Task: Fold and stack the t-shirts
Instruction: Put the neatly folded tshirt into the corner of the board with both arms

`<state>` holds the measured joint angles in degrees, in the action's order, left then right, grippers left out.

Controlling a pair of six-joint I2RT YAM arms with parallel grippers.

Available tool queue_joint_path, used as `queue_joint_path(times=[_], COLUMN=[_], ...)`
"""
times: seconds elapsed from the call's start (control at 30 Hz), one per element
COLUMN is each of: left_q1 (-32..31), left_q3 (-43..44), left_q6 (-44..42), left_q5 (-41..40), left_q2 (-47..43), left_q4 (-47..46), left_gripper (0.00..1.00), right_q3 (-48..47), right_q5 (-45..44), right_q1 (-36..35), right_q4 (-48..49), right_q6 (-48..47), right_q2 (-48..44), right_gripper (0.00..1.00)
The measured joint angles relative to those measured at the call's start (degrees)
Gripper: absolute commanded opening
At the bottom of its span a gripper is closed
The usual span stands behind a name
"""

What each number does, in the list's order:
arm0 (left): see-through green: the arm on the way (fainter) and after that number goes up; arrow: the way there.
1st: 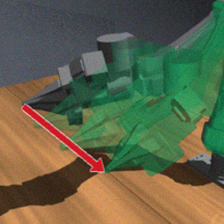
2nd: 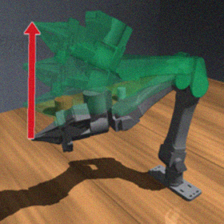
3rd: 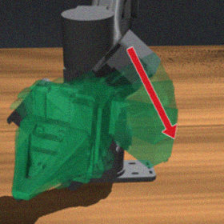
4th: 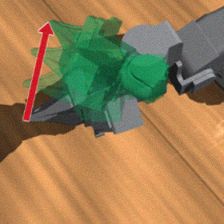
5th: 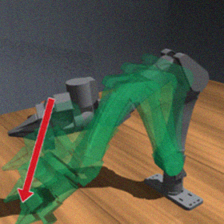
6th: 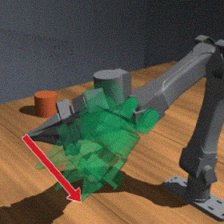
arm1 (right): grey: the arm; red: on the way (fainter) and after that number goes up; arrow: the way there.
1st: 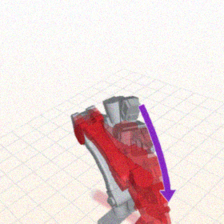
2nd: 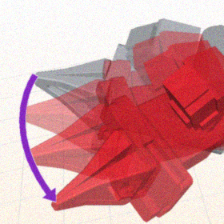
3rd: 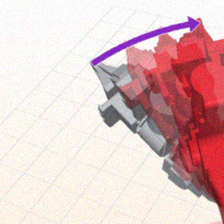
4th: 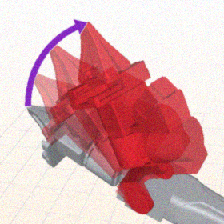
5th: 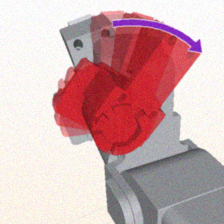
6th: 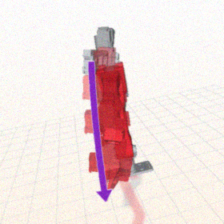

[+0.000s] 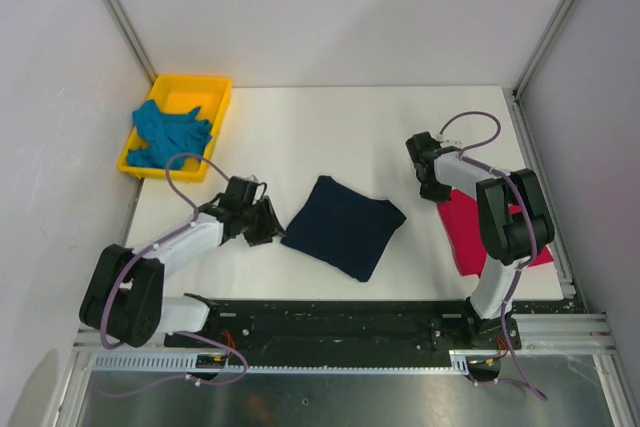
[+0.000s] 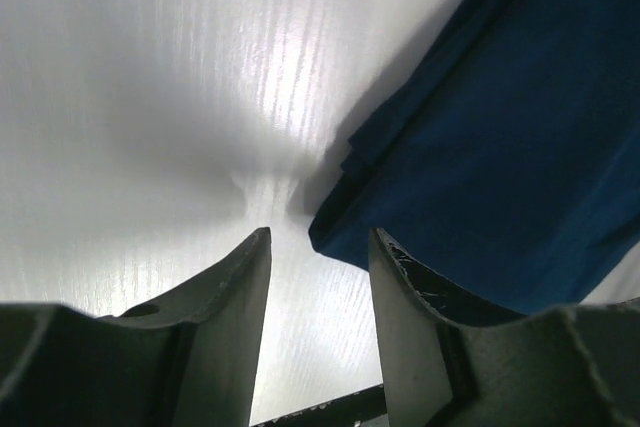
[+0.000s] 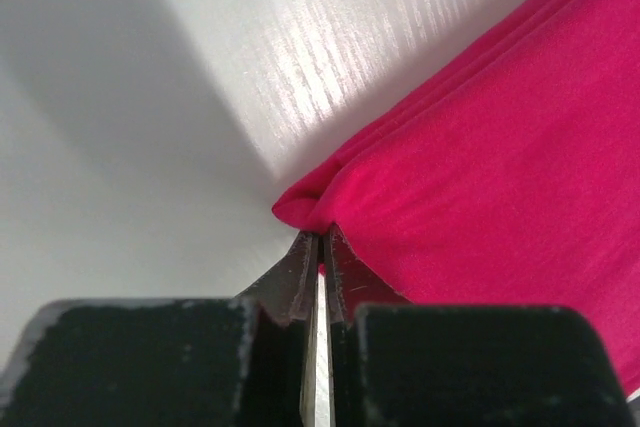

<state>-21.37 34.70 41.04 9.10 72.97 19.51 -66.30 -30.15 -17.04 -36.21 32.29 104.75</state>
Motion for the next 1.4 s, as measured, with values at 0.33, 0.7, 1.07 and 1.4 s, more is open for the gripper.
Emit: queue_joint_path(times=[0.33, 0.7, 1.07, 1.4], left_q1=[-0.6, -0.8, 4.1, 4.3], left_q3=[1.9, 0.3, -9.8, -14.3], left_q6=[1.0, 5.8, 13.0, 19.7], left_q5=[1.0, 0.4, -8.1, -11.9], left_q2=[7.8, 6.6, -15.6, -32.5], left_q4=[-2.4, -3.5, 6.5, 17.9], left_gripper=[0.31, 0.00, 0.00, 0.00], right_q3=[-1.1, -5.5, -19.8, -37.9], right_q5=[1.5, 2.9, 4.7, 8.6], right_q1=[-1.2, -2.6, -6.9, -9.8], right_q4=[0.0, -0.2, -2.8, -6.6], right_q6=[0.0, 0.0, -0.2, 0.7], right_q2=[0.0, 0.1, 9.4, 21.4], right_gripper=[0.00, 0.00, 0.00, 0.00])
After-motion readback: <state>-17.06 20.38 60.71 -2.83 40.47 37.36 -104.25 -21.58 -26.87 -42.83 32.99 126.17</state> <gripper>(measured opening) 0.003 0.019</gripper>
